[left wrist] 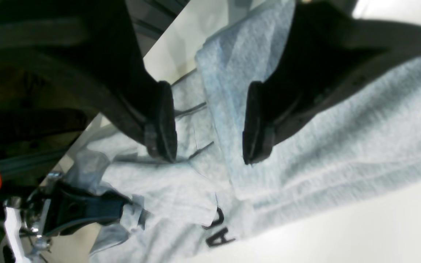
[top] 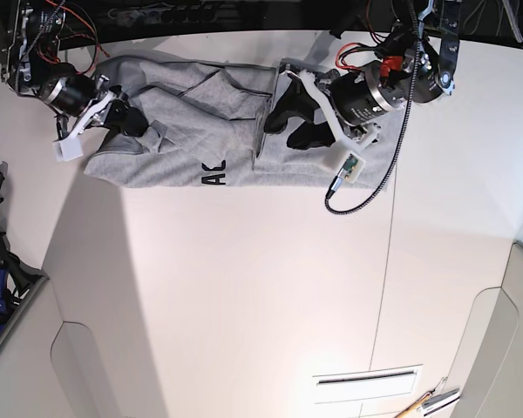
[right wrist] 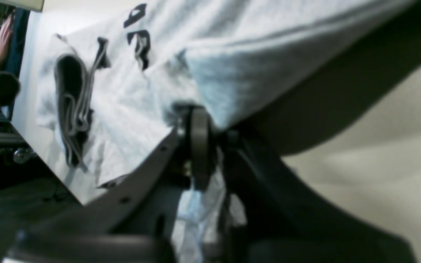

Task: Fold the T-shirt properly
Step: 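Fold the shirt end with the left gripper toward the right gripper, then fold the other end with the right gripper onto the stack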

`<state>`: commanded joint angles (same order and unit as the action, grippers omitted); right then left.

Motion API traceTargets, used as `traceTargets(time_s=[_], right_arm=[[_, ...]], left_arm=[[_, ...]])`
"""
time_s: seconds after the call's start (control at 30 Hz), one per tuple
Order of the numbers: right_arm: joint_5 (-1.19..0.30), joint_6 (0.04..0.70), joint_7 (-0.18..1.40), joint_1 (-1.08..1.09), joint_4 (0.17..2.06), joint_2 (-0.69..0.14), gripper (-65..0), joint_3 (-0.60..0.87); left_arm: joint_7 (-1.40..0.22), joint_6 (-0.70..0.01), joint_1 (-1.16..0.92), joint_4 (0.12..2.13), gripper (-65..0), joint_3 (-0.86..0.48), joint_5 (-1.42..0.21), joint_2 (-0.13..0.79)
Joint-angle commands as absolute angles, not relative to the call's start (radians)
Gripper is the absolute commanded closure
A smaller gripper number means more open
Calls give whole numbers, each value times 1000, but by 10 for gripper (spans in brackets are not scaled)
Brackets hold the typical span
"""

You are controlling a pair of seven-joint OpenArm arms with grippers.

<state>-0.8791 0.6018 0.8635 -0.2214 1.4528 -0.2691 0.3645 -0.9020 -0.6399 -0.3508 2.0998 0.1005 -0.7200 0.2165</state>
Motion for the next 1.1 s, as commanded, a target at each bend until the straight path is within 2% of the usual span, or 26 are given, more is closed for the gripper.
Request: traceTargets(time_s=[0.17, 0.37, 0.53, 0.7, 0.87, 1.0, 1.1], right_arm=[[-879, 602, 865, -205, 1465, -295, 0, 506], [-931, 602, 872, -204, 1478, -452, 0, 628], [-966, 603, 974, -147, 1520, -553, 0, 655], [-995, 603, 1010, -94, 1671, -564, 0, 646], [-959, 602, 1021, -89, 1879, -562, 0, 514], [-870, 596, 1021, -89, 2024, -552, 0, 287], [-804, 588, 1016, -89, 2057, -502, 0, 104]], left_arm=[[-935, -639, -353, 2139, -327, 16, -712, 216], [-969, -635, -382, 2138, -327, -130, -714, 216], [-943, -636, -442, 2070, -327, -122, -714, 216], [-846, -636, -443, 1882, -327, -54, -717, 215], [-842, -636, -390, 1774, -327, 39, -716, 161], [-842, -636, -369, 1756, -327, 58, -713, 83], [-846, -636, -363, 1756, -327, 58, -713, 44]])
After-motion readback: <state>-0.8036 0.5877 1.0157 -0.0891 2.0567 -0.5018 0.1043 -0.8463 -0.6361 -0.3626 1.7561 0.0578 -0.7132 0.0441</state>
